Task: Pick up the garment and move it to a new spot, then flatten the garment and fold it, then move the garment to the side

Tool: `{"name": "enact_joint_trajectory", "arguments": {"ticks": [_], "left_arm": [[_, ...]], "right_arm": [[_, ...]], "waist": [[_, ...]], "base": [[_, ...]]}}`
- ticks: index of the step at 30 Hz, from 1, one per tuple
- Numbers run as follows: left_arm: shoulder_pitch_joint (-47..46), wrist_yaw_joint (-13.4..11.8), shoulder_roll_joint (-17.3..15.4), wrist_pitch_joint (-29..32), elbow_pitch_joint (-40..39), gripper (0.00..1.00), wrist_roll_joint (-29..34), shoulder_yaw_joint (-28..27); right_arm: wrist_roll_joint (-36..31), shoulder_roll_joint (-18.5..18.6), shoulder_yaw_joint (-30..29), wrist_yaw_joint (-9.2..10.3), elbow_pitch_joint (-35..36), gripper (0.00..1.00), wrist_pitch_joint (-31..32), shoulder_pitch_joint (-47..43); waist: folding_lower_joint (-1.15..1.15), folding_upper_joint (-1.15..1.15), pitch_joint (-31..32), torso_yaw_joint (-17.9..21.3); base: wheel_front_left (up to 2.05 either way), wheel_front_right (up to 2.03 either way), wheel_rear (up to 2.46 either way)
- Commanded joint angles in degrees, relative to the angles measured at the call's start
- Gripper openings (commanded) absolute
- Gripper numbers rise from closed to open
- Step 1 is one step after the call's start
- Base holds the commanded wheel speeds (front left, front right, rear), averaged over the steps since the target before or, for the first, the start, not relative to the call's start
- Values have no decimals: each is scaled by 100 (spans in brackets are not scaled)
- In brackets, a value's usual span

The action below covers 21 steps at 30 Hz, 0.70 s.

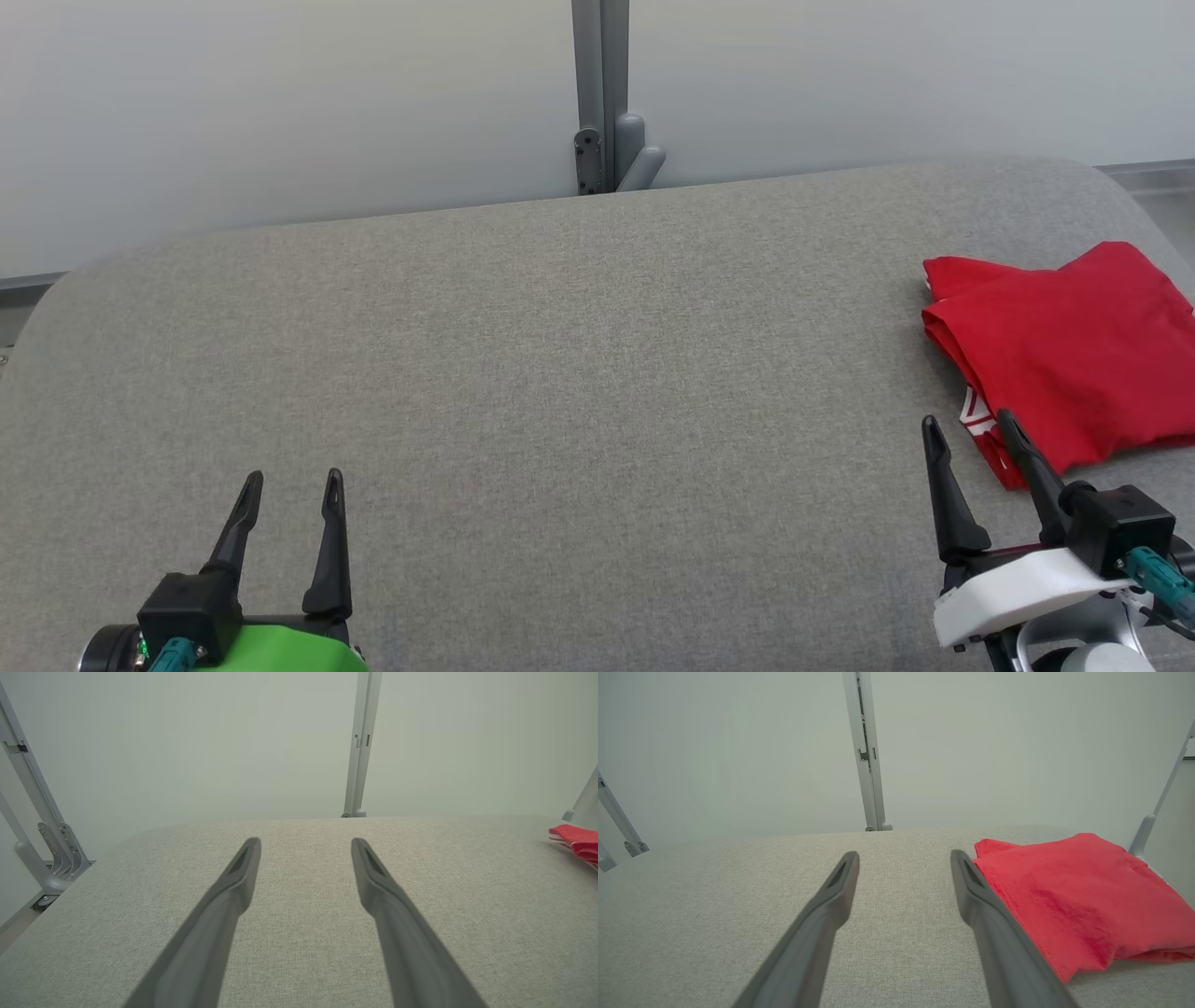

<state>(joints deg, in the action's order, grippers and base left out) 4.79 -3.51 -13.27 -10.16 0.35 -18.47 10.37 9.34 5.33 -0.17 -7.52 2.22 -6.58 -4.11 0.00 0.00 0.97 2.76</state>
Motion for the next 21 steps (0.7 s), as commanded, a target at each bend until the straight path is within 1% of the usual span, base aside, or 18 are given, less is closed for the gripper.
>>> {"name": "enact_joint_trajectory", "arguments": {"ticks": [1, 10, 11, 15, 21], "left_arm": [[-28, -35, -39, -30, 14, 100, -40, -5], [-47, -56, -51, -45, 19, 100, -72, 16], [-5, -48, -16, -28, 9, 0, -26, 24], [50, -47, 67, -25, 211, 0, -34, 97], [-134, 50, 147, -64, 384, 0, -691, 143]], "right_arm": [[-34, -3, -12, 8, 34, 100, 6, -54], [-18, -13, -10, 8, 54, 100, 11, -58], [2, -12, -7, -1, 26, 0, 0, -1], [26, -64, -3, -1, -203, 0, 7, -50], [680, -24, -275, -1, -463, 0, 328, 174]], "waist": [[0, 0, 0, 0], [0, 0, 2, -5], [0, 0, 2, -5], [0, 0, 2, -5], [0, 0, -13, -18]], "base": [[0, 0, 0], [0, 0, 0], [0, 0, 0], [0, 0, 0], [0, 0, 0]]}}
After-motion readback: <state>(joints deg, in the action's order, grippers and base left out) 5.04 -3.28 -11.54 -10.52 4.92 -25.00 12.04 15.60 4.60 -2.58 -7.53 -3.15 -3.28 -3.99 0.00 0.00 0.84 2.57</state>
